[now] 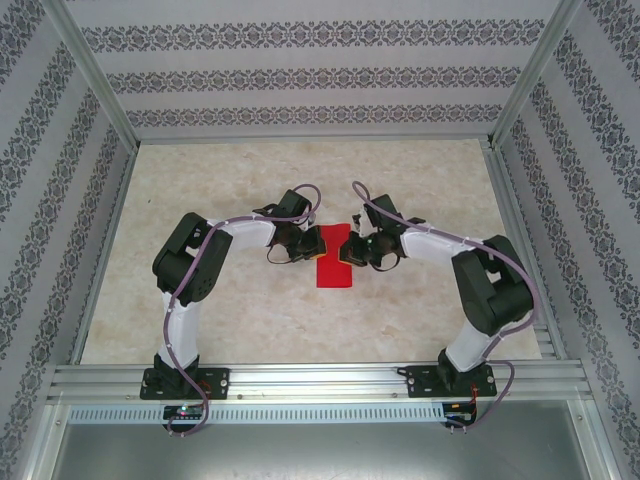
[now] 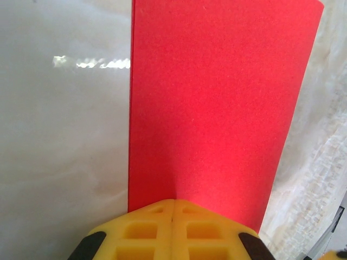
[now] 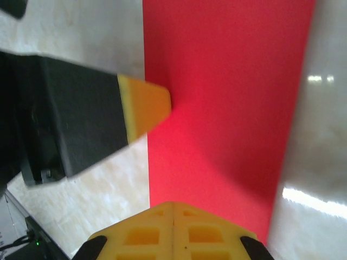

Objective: Fold a paper plane with a square sheet of paper (pick it up from the middle)
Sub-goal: Fold the square sheet of paper in half at the center of the table.

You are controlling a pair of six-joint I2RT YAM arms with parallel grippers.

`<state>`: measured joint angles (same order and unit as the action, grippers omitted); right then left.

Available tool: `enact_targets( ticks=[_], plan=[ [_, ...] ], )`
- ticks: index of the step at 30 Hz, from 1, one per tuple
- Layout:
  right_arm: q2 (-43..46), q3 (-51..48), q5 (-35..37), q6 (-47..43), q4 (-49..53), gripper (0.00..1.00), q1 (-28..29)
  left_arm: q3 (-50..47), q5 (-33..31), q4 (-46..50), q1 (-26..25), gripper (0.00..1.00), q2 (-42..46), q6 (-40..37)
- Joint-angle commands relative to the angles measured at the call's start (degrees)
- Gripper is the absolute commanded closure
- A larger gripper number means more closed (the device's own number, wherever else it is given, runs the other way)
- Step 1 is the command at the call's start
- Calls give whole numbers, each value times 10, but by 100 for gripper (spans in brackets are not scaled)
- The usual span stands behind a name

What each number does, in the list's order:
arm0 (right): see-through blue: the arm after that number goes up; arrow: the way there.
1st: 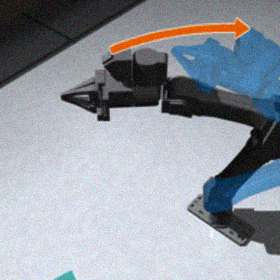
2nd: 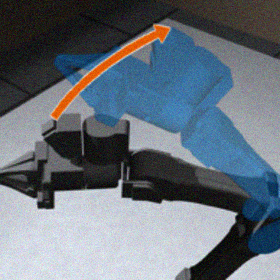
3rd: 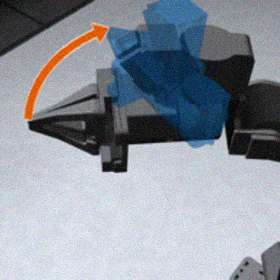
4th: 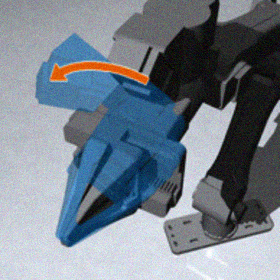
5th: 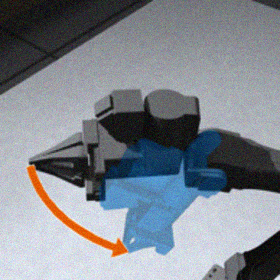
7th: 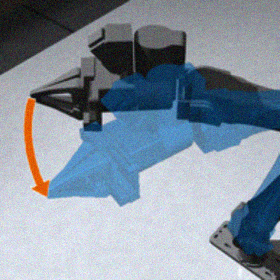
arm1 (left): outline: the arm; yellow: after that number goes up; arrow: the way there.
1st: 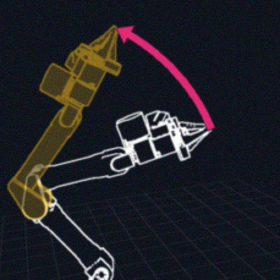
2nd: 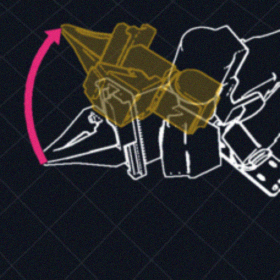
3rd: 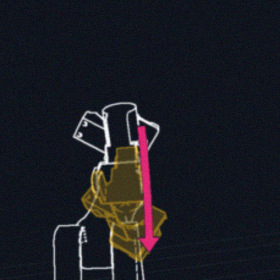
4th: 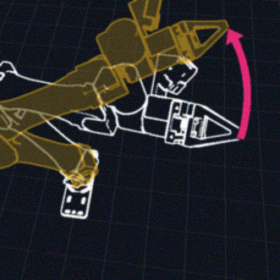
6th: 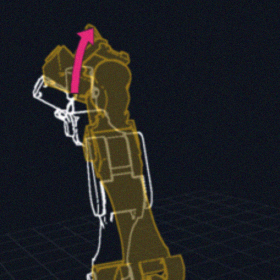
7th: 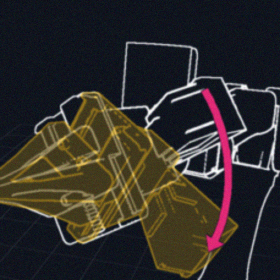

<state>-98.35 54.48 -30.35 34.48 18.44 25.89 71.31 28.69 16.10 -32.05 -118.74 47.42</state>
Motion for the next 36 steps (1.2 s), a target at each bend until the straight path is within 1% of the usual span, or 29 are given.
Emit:
enact_targets(
  ticks=[1,5,8,17,20,22,24,27,30,33,36],
  plan=[
    [-43,15,-6,-2,-9,100,9,-53,-111,136,-4,100,-91,-2],
    [-71,19,-9,-9,-4,100,17,-53,-110,137,-4,100,-91,-1],
    [-69,-8,-8,-8,-7,100,19,-57,-112,133,-4,100,-89,1],
    [3,-132,1,4,6,100,20,-58,-112,131,-4,100,-90,2],
    [28,-150,2,9,6,100,20,-54,-113,133,-4,100,-89,-3],
    [43,-143,9,10,9,100,19,-44,-114,136,-4,100,-90,-13],
    [63,-124,17,16,6,100,18,-24,-115,148,-5,100,-92,-37],
    [97,-86,42,25,-3,100,8,11,-135,175,-4,100,-87,-90],
    [115,-59,68,33,-22,100,-13,56,-157,215,-4,100,-86,-161],
    [92,-31,76,30,-27,100,-38,97,-179,246,-4,100,-86,-233],
    [55,-4,78,20,-28,100,-50,133,-193,269,-4,100,-86,-294]
  ],
)
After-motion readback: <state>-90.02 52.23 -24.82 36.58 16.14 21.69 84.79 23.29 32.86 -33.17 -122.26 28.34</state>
